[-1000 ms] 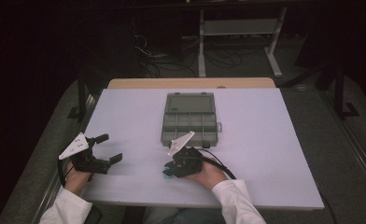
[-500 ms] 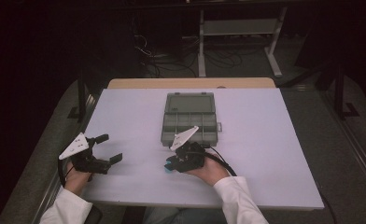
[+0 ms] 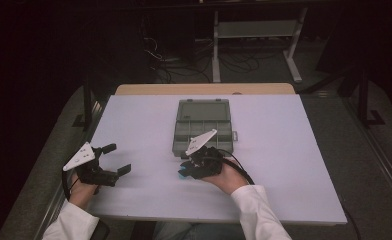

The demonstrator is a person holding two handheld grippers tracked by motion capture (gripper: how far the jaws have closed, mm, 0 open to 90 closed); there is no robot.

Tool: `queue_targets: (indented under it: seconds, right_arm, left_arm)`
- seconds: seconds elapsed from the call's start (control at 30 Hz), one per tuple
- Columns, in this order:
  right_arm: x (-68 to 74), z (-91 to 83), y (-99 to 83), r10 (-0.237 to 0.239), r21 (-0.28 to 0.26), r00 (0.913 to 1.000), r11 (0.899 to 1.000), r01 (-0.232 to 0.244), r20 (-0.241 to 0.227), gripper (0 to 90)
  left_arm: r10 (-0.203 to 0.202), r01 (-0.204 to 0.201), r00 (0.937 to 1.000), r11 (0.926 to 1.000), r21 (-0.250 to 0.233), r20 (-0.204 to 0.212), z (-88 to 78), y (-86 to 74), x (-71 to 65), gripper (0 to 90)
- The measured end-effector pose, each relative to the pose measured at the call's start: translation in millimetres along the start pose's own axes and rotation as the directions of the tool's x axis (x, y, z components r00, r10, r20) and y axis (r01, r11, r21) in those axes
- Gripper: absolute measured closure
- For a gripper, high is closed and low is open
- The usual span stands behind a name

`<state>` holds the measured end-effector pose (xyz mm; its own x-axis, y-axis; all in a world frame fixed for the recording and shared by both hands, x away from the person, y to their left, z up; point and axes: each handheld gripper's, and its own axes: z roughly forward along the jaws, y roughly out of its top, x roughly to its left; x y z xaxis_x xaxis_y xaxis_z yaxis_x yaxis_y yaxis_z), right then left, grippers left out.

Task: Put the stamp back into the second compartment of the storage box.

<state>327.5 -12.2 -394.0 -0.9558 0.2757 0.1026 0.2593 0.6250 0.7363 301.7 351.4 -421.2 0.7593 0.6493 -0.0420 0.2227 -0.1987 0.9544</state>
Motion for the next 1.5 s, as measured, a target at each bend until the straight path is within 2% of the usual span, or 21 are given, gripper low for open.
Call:
queue_targets:
  seconds: [0.3,0.57,0.67,0.93,1.4,1.47,1.5]
  right_arm:
    - [-11.9,-10.1,3.5,0.02,0.002,0.9995,1.0,-0.02,0.026,71.4]
    - [-20.8,-18.9,9.5,0.008,0.009,0.9986,1.0,-0.008,0.052,71.6]
    - [-23.0,-21.2,11.6,0.017,0.006,0.9983,1.0,-0.018,0.055,71.6]
    - [-37.2,-31.9,16.9,0.029,0.005,0.9957,1.0,-0.029,0.088,71.6]
    - [-56.1,-35.5,21.2,0.063,0.006,0.9919,0.998,-0.064,0.111,71.7]
    - [-58.9,-35.9,22.0,0.057,0.005,0.9911,0.998,-0.058,0.121,71.6]
    - [-61.8,-35.9,21.9,0.037,0.002,0.9917,0.999,-0.038,0.123,71.7]
  left_arm:
    - [0.003,-0.003,1.0,1.0,0.002,-0.001,0.0,0.0,0.3,0.0]
    - [0.002,-0.002,1.0,1.0,0.007,-0.001,-0.2,0.2,0.4,0.0]
    - [0.002,-0.002,1.0,1.0,0.009,-0.001,-0.4,0.4,0.2,0.0]
    - [0.002,-0.002,1.0,1.0,0.002,-0.001,-0.2,0.6,0.5,0.0]
    - [-0.001,0.001,1.0,1.0,0.001,-0.001,-0.2,0.6,0.6,0.0]
    - [0.0,0.0,1.0,1.0,0.0,-0.001,-0.1,0.6,0.6,0.0]
    - [-0.001,0.001,1.0,1.0,-0.001,-0.001,-0.2,0.6,0.5,0.0]
